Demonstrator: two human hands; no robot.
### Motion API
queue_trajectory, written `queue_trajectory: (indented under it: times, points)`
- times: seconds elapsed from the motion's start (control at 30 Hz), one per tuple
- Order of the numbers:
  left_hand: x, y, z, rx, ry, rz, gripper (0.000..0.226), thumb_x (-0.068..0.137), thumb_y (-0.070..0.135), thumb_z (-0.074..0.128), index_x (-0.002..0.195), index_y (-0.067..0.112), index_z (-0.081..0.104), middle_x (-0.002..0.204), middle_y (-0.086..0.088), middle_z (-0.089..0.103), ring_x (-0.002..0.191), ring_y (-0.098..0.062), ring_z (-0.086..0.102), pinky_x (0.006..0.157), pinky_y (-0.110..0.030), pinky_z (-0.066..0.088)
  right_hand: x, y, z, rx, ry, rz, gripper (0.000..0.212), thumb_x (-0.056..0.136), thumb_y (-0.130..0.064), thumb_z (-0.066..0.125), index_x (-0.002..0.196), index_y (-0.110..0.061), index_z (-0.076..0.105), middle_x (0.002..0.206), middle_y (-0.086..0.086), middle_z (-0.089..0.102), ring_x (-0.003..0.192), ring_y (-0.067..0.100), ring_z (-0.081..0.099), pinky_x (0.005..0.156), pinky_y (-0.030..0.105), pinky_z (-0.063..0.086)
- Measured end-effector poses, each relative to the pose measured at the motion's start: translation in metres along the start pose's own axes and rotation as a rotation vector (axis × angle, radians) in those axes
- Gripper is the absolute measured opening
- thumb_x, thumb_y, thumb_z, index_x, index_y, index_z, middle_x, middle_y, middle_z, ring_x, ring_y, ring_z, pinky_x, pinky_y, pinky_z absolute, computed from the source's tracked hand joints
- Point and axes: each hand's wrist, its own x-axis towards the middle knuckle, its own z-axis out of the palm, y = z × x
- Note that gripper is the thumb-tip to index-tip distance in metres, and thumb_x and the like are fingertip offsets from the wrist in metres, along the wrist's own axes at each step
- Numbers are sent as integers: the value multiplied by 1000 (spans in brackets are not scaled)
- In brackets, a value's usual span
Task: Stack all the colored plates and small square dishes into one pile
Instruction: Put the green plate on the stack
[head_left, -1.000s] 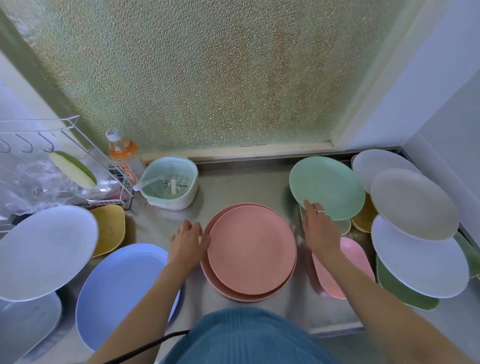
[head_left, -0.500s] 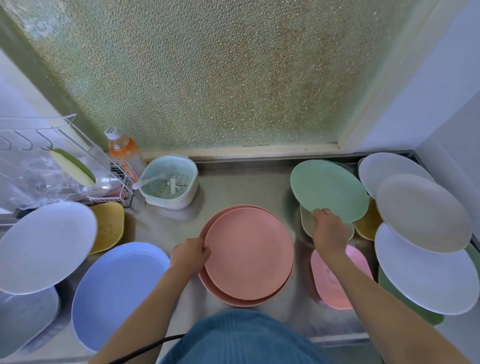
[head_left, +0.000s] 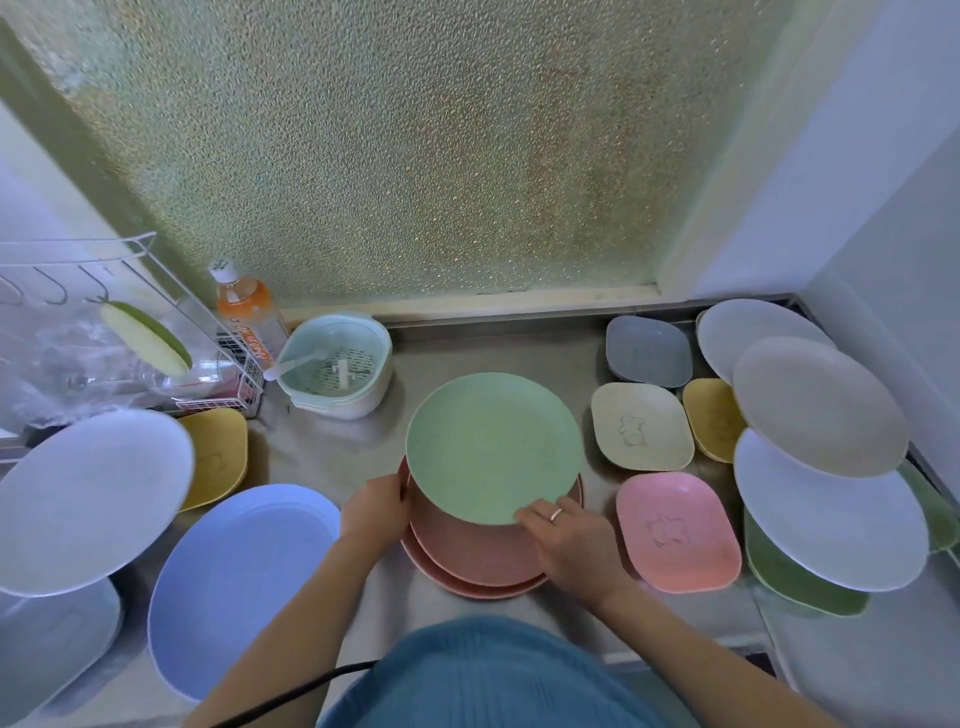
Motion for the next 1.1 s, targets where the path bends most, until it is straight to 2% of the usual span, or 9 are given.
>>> queue_trajectory:
  times: [0.1,0.27,0.47,0.53,0.63,0.73,0.83,0.93,1.1]
  points:
    - [0,-1,-2,-10,4,-12,41,96,37,33,96,8,63,104,-14,67,95,-34,62,73,-33,44,-13,-5,4,36,-55,-40,26,75,-12,49,84,-23,71,74,-9,67,60,16,57,43,23,41]
    - [3,2,-7,-15,-21,-37,26,92,27,39,78,10,52,94,-13,64,81,-29,56,70,-30,43,-34,0,3,79,-165,-116,26,76,-14,50,88,-23,70,77,-8,67,63,15,58,45,22,42]
    - [11,6,-12,-35,-22,-52,24,91,21,37,74,9,48,92,-16,66,79,-31,61,71,-33,49,-40,-6,-1,155,-239,-111,27,75,-18,50,88,-27,72,78,-11,66,63,11,58,46,19,40]
    - [13,4,-12,-68,-29,-67,26,90,21,37,68,11,47,86,-17,68,78,-33,65,72,-35,53,-39,-7,0,191,-269,-93,26,72,-13,59,91,-26,71,81,-11,66,66,11,58,48,19,43]
    - [11,4,-9,-88,21,-68,33,94,25,35,67,10,46,84,-18,66,76,-34,62,70,-34,50,-36,-9,3,257,-297,-54,31,65,-8,70,91,-24,72,82,-10,68,67,12,60,49,20,46]
    - [8,6,-6,-71,42,-41,32,96,30,36,75,8,45,82,-13,57,75,-30,52,66,-32,40,-34,-12,5,333,-326,8,28,71,-9,57,90,-22,72,82,-8,69,68,13,61,47,18,48]
    - [7,5,-6,-41,36,-22,24,94,27,39,81,8,46,81,-8,53,74,-29,50,65,-31,38,-31,-15,5,374,-357,52,23,78,-15,53,89,-21,73,80,-6,68,69,15,63,48,19,50]
    - [9,5,-6,-30,36,-14,21,93,25,39,80,9,43,82,-9,53,74,-29,51,64,-30,39,-28,-15,4,378,-382,70,28,83,-27,46,89,-22,73,80,-5,66,71,16,64,51,21,52]
    - [9,4,-6,44,56,-9,23,94,27,38,79,10,41,91,-15,63,74,-30,52,65,-31,41,-27,-16,5,389,-406,80,29,85,-31,47,95,-20,71,86,-4,66,78,16,63,59,24,54]
